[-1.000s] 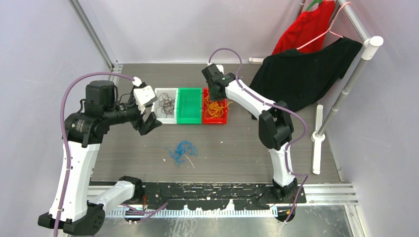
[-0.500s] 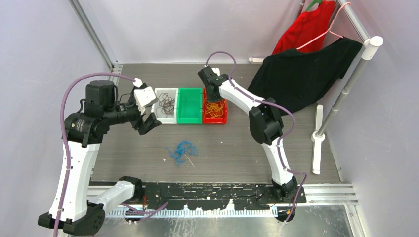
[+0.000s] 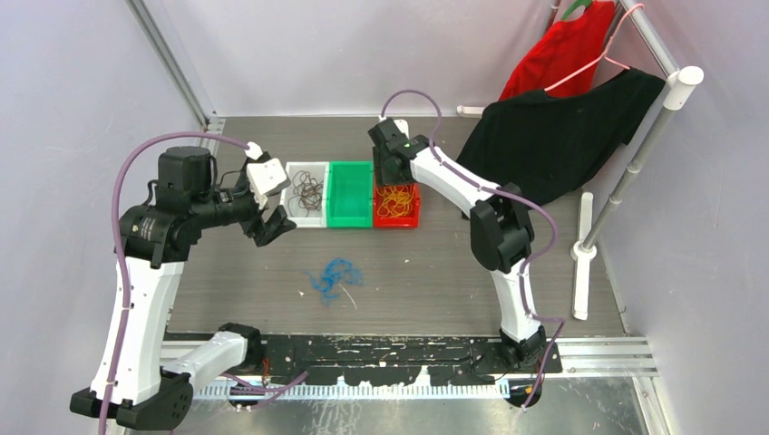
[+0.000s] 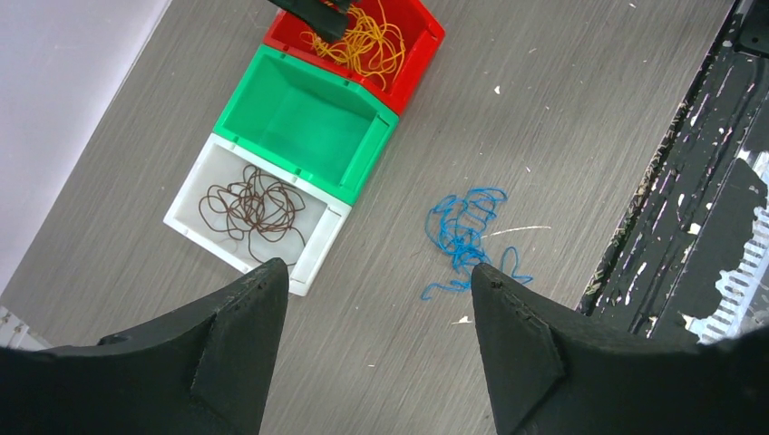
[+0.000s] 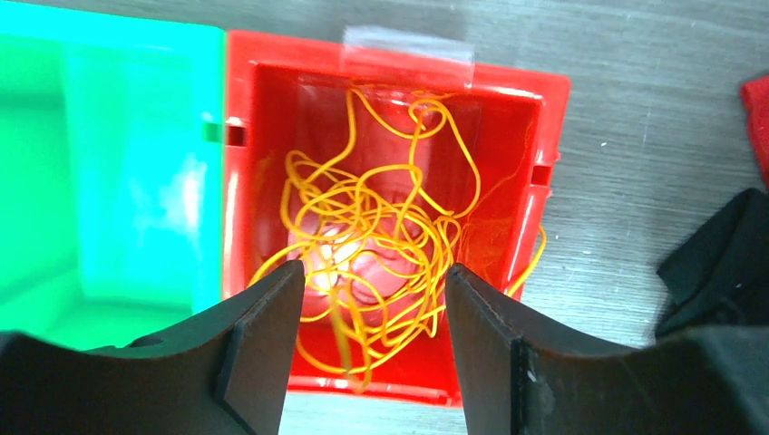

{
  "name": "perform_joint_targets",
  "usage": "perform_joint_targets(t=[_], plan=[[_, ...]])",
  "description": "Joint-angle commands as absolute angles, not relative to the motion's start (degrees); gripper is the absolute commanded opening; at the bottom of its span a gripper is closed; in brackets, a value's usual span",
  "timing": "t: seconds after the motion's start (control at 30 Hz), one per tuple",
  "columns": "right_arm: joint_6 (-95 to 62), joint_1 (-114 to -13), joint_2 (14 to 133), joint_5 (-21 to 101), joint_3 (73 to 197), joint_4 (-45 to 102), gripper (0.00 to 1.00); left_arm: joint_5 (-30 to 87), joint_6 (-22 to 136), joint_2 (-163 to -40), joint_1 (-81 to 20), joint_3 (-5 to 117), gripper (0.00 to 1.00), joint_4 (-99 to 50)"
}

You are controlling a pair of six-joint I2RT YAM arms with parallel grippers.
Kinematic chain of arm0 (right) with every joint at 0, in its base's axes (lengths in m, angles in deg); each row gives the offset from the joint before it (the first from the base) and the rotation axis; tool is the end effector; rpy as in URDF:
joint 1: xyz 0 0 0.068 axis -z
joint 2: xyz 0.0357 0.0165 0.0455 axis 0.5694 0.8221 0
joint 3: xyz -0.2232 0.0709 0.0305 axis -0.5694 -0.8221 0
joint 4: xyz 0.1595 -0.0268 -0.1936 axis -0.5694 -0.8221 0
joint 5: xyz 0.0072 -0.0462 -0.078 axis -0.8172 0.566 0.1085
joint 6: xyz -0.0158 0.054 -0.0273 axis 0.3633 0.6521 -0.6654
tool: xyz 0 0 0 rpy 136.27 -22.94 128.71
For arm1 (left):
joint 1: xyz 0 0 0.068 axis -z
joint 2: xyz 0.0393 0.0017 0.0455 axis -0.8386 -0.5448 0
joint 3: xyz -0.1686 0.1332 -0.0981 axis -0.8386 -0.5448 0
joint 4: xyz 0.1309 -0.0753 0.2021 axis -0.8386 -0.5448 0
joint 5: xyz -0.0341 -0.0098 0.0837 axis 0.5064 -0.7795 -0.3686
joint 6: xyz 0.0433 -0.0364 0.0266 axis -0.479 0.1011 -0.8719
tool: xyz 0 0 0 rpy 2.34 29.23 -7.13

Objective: Untangle the cables

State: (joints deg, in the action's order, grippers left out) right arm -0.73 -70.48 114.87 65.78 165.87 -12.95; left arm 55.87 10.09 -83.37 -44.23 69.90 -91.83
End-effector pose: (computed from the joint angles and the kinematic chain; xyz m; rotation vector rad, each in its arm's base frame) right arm 0.3714 0.2497 0.1942 -0.1813 2.5067 0.0042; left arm 0.1567 -0.0640 0.4019 1.1545 1.7705 -0.4538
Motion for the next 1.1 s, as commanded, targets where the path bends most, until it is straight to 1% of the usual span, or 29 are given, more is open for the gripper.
perform_joint_targets(t=[0.0,0.03,0.1,0.23,0.4,0.5,0.63,0.83,0.9,0.97,1.03,1.07], plan=[[-2.1,-70.3,109.2,62.7,170.6,-12.9,0.64,56.4,9.4,-83.3,-44.0,72.4,0.73,-91.8],[-2.1,-70.4,109.0,62.6,170.8,-12.9,0.63,56.4,9.4,-83.4,-44.0,72.4,0.73,-91.9],[-1.8,-70.4,108.8,63.2,170.7,-12.9,0.57,56.3,9.5,-83.4,-44.1,72.6,0.72,-91.8],[-0.5,-70.4,109.2,63.1,169.0,-12.0,0.38,56.3,9.4,-83.4,-44.0,72.4,0.72,-91.6],[1.0,-70.4,111.5,62.0,165.8,-9.8,0.2,56.2,9.4,-83.4,-44.0,72.2,0.72,-91.6],[1.5,-70.0,113.0,62.7,164.0,-8.6,0.14,55.9,9.3,-83.4,-44.0,72.0,0.72,-91.6],[1.9,-69.0,114.3,63.1,162.2,-6.6,0.1,55.7,9.3,-83.4,-44.0,71.9,0.71,-91.5],[0.6,-68.8,116.2,64.4,162.5,-6.2,0.1,55.6,10.4,-83.2,-44.0,69.9,0.71,-91.2],[0.2,-68.9,115.6,64.6,162.7,-6.7,0.13,55.6,11.0,-83.6,-44.0,68.6,0.73,-92.4],[0.1,-68.9,113.2,64.3,162.1,-6.4,0.2,55.7,10.9,-84.1,-44.0,66.9,0.75,-93.7],[0.1,-68.9,110.1,63.2,161.1,-5.2,0.36,55.7,10.7,-84.3,-44.0,64.9,0.78,-94.4],[0.0,-68.9,108.6,62.8,160.7,-4.7,0.42,55.6,10.7,-84.4,-44.0,63.9,0.79,-94.4]])
